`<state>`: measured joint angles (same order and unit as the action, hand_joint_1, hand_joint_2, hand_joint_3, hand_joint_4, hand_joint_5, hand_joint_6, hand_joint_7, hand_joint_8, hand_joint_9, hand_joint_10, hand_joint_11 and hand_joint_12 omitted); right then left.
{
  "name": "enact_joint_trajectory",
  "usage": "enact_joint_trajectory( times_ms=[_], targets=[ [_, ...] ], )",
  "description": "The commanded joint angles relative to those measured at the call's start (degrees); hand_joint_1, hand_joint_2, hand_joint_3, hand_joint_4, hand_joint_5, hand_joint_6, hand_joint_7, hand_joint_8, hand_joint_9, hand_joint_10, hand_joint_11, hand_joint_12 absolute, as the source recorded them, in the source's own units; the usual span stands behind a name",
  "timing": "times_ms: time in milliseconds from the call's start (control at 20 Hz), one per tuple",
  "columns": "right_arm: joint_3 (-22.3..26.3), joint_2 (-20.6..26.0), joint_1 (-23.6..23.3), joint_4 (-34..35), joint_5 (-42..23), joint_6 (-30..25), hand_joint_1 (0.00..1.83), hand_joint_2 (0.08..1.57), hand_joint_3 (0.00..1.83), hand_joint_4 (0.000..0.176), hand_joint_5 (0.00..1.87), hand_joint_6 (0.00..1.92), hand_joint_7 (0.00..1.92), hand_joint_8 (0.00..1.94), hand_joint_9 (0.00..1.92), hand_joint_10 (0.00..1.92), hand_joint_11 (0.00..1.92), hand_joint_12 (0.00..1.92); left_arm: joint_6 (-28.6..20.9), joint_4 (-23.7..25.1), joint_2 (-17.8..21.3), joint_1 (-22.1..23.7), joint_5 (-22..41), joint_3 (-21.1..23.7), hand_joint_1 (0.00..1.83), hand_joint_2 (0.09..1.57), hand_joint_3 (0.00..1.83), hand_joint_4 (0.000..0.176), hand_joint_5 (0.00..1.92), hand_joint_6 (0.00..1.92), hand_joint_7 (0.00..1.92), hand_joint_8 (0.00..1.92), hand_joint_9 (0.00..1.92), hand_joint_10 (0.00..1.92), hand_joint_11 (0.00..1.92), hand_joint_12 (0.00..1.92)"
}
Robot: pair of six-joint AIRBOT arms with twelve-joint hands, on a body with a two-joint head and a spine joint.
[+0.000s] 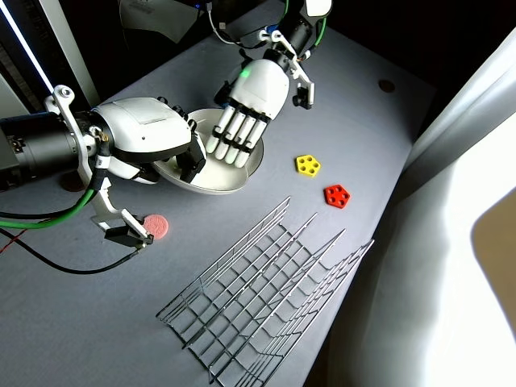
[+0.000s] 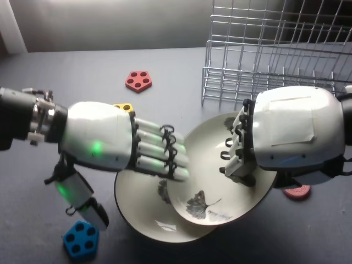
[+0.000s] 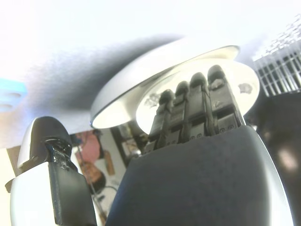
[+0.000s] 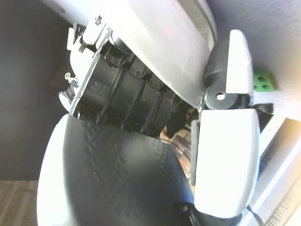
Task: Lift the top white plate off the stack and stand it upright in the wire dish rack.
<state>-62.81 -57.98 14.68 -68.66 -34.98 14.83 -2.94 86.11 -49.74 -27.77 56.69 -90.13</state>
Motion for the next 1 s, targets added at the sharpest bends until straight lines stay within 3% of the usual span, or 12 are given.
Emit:
enact_joint_trajectory(
  times_ms=[0,100,200,250,350,400,500,700,950],
  targets=[
    [0.0,1.3,-0.7,2.6,-1.0,0.1,1.50,1.03,0.00,0.000,0.98,0.98,1.13,0.42,1.19,0.59,1.08,1.24,-0.6,-4.4,0.5,1.7,3.8,-0.1,0.38,0.96,0.00,0.000,0.00,0.00,0.00,0.00,0.00,0.00,0.00,0.00],
    [0.3,1.9,-1.0,3.2,-1.6,0.1,1.50,1.03,0.00,0.000,0.98,0.98,1.22,0.24,1.20,0.58,1.07,1.26,-1.0,-4.4,0.8,3.1,4.6,-0.7,0.40,0.96,0.00,0.000,0.00,0.00,0.00,0.00,0.00,0.00,0.00,0.00],
    [0.5,2.4,-1.6,4.3,-2.2,0.1,1.50,1.01,0.00,0.000,1.02,0.91,1.27,0.19,1.25,0.49,1.08,1.20,-1.3,-5.8,1.2,4.1,5.0,-1.8,0.38,0.97,0.01,0.000,0.00,0.00,0.00,0.00,0.00,0.00,0.00,0.00],
    [0.5,2.6,-2.1,4.9,-2.3,0.1,1.49,1.08,0.00,0.000,0.89,1.05,1.05,0.54,1.09,0.73,0.95,1.35,-1.4,-7.0,1.3,4.5,5.4,-2.7,0.37,0.97,0.01,0.000,0.00,0.00,0.00,0.00,0.00,0.00,0.01,0.01],
    [0.7,3.0,-3.0,6.2,-2.8,0.1,1.49,1.11,0.00,0.000,0.82,1.15,0.93,0.76,0.99,0.90,0.89,1.45,-1.4,-8.3,1.4,5.3,5.8,-4.5,0.36,0.97,0.01,0.000,0.00,0.00,0.00,0.00,0.00,0.00,0.01,0.01],
    [0.8,3.1,-3.8,6.8,-3.2,0.0,1.50,1.04,0.00,0.000,0.97,0.98,1.08,0.54,1.17,0.62,1.03,1.27,-1.4,-8.9,1.4,5.6,6.1,-5.5,0.39,0.97,0.00,0.000,0.00,0.00,0.00,0.00,0.00,0.00,0.00,0.00],
    [1.2,3.1,-5.6,7.7,-3.7,0.0,1.50,1.01,0.00,0.000,1.04,0.87,1.21,0.30,1.28,0.44,1.10,1.16,-1.4,-9.2,1.5,5.9,7.2,-7.5,0.36,0.98,0.00,0.000,0.00,0.00,0.00,0.00,0.00,0.00,0.00,0.00],
    [1.5,2.8,-7.0,7.8,-3.0,-0.1,1.51,1.00,0.00,0.000,1.07,0.77,1.23,0.26,1.33,0.36,1.10,1.17,-1.4,-11.6,1.6,6.5,13.3,-10.6,0.35,0.98,0.01,0.000,0.00,0.00,0.00,0.00,0.00,0.00,0.00,0.00],
    [0.8,2.2,-9.6,8.0,-3.3,-0.2,1.51,1.01,0.00,0.000,1.00,0.88,1.28,0.21,1.32,0.37,1.11,1.17,-0.3,-14.4,1.5,6.9,21.9,-16.4,0.34,0.98,0.00,0.000,0.00,0.00,0.00,0.00,0.00,0.00,0.00,0.00]
  ],
)
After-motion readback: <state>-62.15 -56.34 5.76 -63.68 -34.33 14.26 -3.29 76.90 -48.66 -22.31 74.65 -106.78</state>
